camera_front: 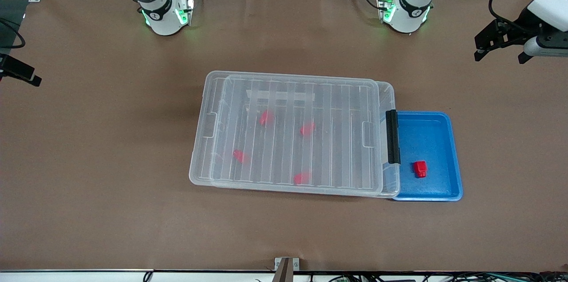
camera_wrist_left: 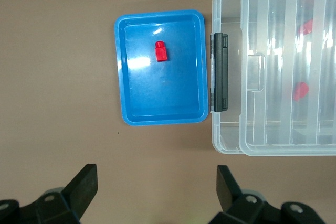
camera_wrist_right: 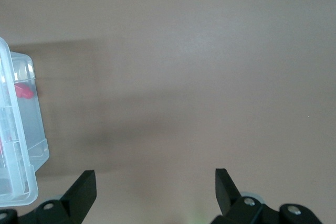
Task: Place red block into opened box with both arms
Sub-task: 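Move the left gripper to the blue tray while the right gripper reaches the box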
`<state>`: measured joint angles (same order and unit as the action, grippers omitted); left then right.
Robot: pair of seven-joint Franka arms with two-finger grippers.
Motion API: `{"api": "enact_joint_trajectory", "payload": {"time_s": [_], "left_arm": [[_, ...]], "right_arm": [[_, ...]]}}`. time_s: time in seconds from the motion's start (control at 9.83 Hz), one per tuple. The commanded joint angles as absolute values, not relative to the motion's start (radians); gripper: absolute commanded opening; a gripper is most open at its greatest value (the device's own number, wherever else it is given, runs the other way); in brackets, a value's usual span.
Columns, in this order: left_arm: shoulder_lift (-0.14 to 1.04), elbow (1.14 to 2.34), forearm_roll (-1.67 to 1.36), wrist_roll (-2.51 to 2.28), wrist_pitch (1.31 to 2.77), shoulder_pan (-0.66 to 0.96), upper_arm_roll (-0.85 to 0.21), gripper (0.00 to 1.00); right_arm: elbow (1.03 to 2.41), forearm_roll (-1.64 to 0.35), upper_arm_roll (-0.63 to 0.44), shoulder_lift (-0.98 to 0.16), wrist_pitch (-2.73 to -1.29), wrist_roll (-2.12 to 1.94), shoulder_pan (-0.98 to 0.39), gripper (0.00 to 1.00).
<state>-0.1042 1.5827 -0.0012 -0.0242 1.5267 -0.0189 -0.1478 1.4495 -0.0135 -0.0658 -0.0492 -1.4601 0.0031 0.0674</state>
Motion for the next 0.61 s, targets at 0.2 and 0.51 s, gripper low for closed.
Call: {"api": "enact_joint_trajectory", "payload": {"time_s": [0.2,0.51], "left_arm": [[-0.043,1.575,0.020,0.007,1.512,-0.035,-0.140,1.00],[0.073,1.702,0.021,0.014,1.758,-0.052,-0.140,1.00]], "right_arm": [[1.460,-0.018,-0.061,-0.032,-1.457,-0.001,0.063,1.00],[1.466,-0.032,0.042,-0.070,-1.488,0.038,-0.014,1.00]]}}
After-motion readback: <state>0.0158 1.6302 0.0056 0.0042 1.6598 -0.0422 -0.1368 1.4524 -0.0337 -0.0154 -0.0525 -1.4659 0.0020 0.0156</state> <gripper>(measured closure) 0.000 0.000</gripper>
